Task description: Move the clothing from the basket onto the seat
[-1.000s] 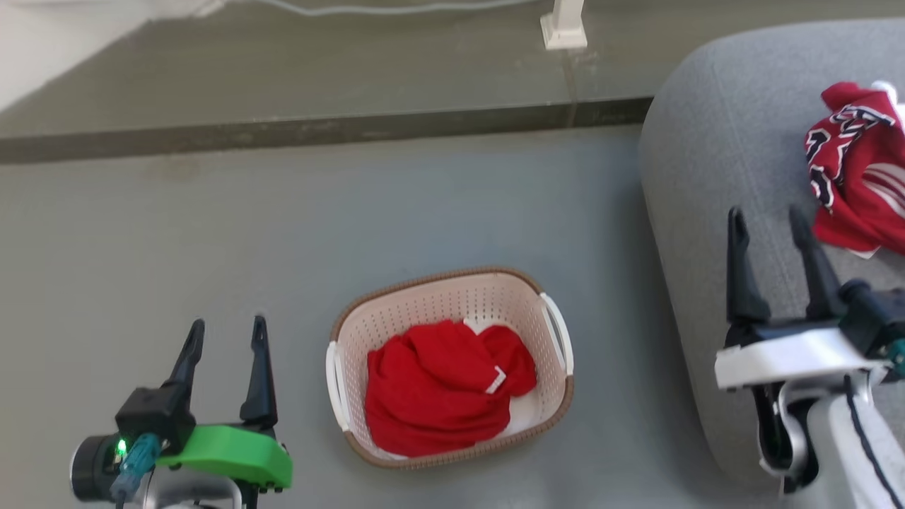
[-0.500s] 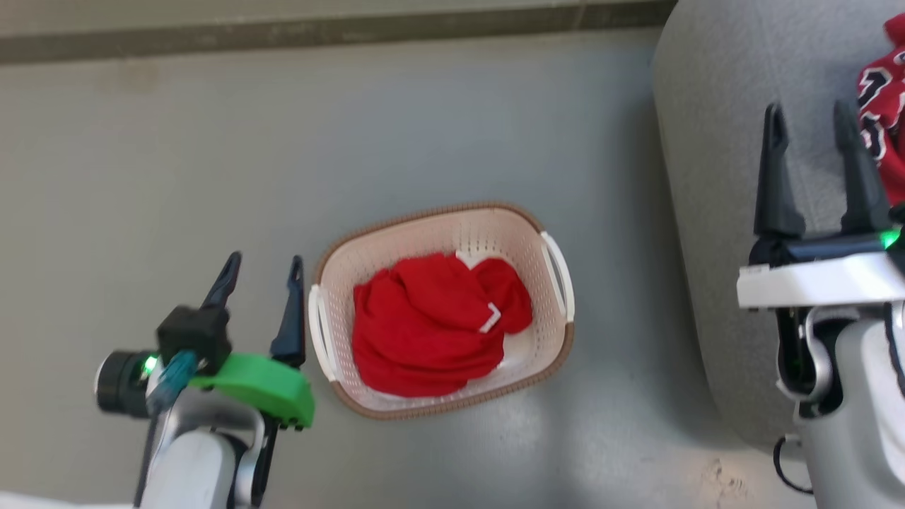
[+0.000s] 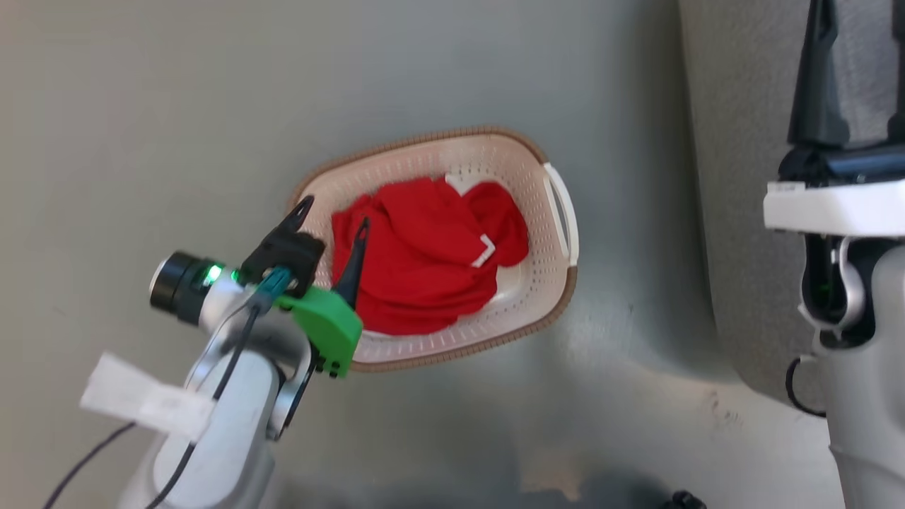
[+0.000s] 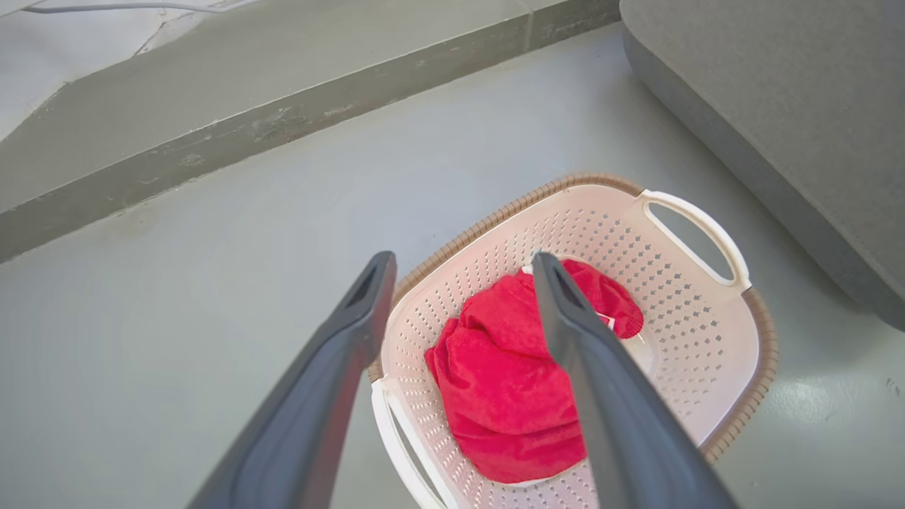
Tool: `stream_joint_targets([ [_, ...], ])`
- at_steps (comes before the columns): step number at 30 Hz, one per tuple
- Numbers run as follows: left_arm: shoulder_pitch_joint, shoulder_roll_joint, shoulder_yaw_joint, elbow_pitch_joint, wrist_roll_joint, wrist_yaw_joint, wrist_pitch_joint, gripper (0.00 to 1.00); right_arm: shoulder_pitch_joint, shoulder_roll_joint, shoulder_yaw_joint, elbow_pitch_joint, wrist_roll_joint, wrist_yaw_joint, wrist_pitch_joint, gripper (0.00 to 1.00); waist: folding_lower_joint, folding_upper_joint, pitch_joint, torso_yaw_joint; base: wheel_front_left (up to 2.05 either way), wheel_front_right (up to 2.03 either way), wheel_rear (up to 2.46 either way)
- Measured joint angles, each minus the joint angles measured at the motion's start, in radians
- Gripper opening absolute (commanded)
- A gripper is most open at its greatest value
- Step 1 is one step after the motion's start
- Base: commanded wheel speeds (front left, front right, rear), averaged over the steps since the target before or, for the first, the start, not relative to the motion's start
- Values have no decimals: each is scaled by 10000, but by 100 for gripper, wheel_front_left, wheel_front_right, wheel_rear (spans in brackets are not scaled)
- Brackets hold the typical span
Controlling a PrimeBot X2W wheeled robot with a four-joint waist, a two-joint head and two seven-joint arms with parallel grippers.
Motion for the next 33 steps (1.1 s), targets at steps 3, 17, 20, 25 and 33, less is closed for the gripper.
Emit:
stream_joint_targets([
  [3, -532, 4, -261, 407, 343, -222, 148, 100, -361, 2, 44, -119, -6, 4, 2, 100, 0, 0, 435, -42, 0, 0, 0],
  [17, -2557, -31, -1718, 2234, 1417, -857, 506, 100, -1705, 199, 313, -221, -6, 13, -107, 100, 0, 0, 2412, -500, 0, 0, 0],
  [20, -2786, -25, -2163, 2621, 1722, -949, 550, 100, -1878, 276, 353, -178, -6, 13, -188, 100, 0, 0, 2703, -637, 0, 0, 0],
  [25, -3090, 12, -2878, 3340, 2071, -995, 568, 100, -2034, 380, 451, -15, -4, 15, -286, 100, 0, 0, 3055, -924, 0, 0, 0],
  [33, -3359, 151, -3352, 4322, 2253, -1005, 648, 100, -2307, 499, 711, 86, 2, 27, -374, 100, 0, 0, 3440, -1344, 0, 0, 0],
])
